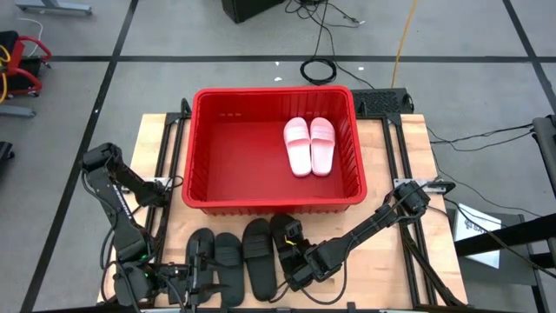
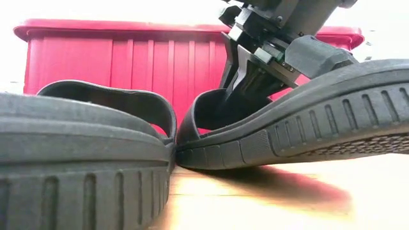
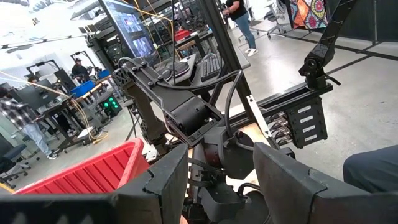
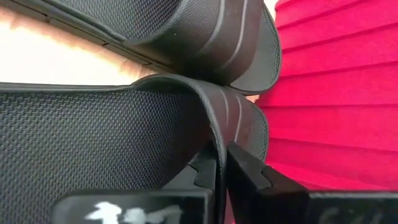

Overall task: Pick and place slides into bin
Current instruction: Put the black slipper into the red bin

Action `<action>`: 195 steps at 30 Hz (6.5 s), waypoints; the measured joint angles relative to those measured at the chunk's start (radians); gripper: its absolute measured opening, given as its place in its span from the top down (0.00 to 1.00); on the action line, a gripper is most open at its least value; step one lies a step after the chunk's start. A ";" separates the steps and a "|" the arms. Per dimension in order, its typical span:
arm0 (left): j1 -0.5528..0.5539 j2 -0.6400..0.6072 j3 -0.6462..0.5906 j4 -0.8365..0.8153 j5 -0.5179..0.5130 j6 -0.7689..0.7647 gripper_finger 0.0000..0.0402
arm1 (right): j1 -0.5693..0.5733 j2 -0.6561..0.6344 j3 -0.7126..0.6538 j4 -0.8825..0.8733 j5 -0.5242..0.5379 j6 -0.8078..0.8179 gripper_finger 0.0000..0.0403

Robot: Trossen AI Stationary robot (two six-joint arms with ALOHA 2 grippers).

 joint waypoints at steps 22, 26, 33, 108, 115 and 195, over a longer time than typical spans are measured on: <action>0.000 0.000 0.000 0.000 0.000 0.000 0.53 | 0.043 -0.100 0.000 -0.045 -0.087 0.079 0.98; 0.000 0.000 0.000 0.001 0.001 0.001 0.53 | 0.052 -0.113 0.000 -0.048 -0.102 0.079 0.98; 0.000 0.000 0.000 0.000 0.001 0.005 0.53 | 0.075 -0.158 0.000 -0.024 -0.108 0.092 0.98; 0.582 -0.542 -0.001 -0.445 0.156 -0.054 0.53 | -0.408 -0.561 0.000 0.346 0.079 -0.527 0.97; 0.731 -0.575 0.000 -0.475 0.277 -0.037 0.53 | -0.479 -0.561 0.000 0.343 0.079 -0.552 0.97; 1.727 -0.504 -0.308 -0.151 1.311 -0.146 0.53 | -0.876 -0.130 -0.171 0.711 -0.217 -0.587 0.97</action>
